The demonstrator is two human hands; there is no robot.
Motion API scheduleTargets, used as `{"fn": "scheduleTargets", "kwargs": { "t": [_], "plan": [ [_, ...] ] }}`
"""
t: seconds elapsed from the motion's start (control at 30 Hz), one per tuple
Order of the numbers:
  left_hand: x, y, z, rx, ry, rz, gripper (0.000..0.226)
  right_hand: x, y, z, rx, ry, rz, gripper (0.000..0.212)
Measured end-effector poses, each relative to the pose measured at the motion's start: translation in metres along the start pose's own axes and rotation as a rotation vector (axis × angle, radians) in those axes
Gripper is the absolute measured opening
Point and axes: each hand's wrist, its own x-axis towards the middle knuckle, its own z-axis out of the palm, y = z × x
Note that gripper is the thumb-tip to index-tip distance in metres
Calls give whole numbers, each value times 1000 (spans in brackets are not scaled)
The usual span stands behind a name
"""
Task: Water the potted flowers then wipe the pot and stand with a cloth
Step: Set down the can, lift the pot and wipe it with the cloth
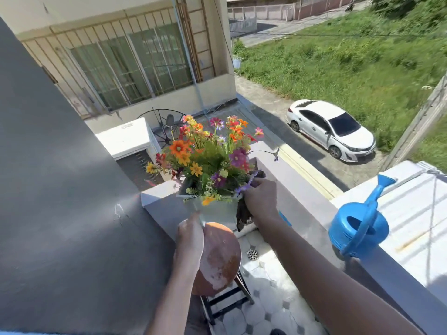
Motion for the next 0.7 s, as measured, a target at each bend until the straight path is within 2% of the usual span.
{"fn": "scheduleTargets", "kwargs": {
  "t": [0.07,0.13,0.27,0.43,0.57,0.63,0.7],
  "plan": [
    [-16,3,16,-26,-149,-25,57,-2,3,5,16,16,-12,38],
    [-23,13,26,-100,-212,-46,46,-8,6,9,17,-8,-49,39],
    [-26,25,28,-100,-201,-85,42,-26,15,13,-49,-36,-134,39],
    [-28,24,26,-164,-193,-123,29,-37,17,11,-54,-116,-133,29],
    [-18,32,19,-319,-222,-134,37,-32,14,17,-26,-114,-146,27],
    [-14,32,12,-397,-272,-166,42,-22,9,15,-46,-116,-202,18],
    [-13,29,8,-455,-327,-188,57,-9,4,8,-78,-98,-255,28]
  ]
}}
